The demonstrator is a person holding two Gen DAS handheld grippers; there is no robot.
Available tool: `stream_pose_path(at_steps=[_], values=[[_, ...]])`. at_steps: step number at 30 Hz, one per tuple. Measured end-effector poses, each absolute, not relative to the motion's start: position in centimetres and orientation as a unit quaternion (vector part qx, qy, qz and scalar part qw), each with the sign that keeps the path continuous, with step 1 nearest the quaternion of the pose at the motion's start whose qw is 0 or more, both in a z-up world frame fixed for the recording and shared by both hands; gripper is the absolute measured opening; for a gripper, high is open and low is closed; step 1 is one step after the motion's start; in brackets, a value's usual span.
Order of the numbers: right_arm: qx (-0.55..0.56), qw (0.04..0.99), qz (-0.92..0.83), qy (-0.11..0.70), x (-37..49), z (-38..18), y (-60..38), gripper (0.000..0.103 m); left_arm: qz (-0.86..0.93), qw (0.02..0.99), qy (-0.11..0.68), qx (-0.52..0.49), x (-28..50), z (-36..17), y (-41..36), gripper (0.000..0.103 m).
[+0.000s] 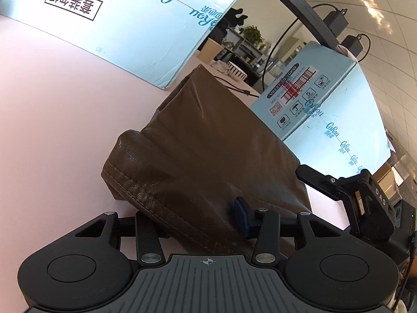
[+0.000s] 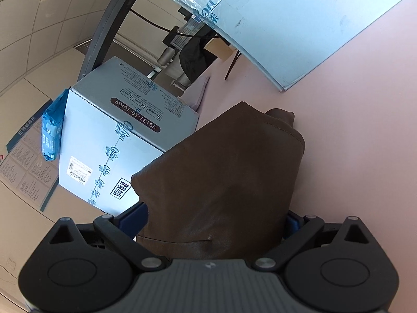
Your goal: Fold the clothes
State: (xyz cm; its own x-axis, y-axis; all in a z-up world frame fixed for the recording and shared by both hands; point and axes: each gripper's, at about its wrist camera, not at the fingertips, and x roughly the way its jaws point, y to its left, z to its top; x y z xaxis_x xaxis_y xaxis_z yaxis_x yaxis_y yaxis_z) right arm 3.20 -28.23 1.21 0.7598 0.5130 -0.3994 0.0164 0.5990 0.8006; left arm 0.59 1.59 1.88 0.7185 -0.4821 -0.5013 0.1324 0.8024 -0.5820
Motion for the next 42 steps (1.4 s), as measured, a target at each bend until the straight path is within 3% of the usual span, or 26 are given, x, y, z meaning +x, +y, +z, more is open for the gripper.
stream_pose_path(at_steps=[1, 3, 12, 18, 42], values=[[0.425, 0.837, 0.142, 0.314, 3.2, 1.1, -28.2, 0.077, -0.175, 0.891, 0.330, -0.258, 0.5, 1.9, 1.4, 0.037], [0.439, 0.829, 0.118, 0.325, 3.3, 0.4, -28.6, 0.043, -0.179, 0.894, 0.325, -0.251, 0.4, 2.0, 1.3, 0.034], [0.463, 0.821, 0.124, 0.311, 3.0, -0.1, -28.9, 0.028, -0.196, 0.908, 0.290, -0.230, -0.9, 3.0, 1.3, 0.024], [0.450, 0.833, 0.131, 0.294, 2.5, 0.5, -28.5, 0.024, -0.202, 0.917, 0.271, -0.213, -1.6, 3.3, 1.1, 0.020], [0.460, 0.834, 0.162, 0.257, 1.0, 2.3, -27.9, 0.019, -0.185, 0.937, 0.221, -0.198, -3.8, 5.8, 1.5, 0.019]])
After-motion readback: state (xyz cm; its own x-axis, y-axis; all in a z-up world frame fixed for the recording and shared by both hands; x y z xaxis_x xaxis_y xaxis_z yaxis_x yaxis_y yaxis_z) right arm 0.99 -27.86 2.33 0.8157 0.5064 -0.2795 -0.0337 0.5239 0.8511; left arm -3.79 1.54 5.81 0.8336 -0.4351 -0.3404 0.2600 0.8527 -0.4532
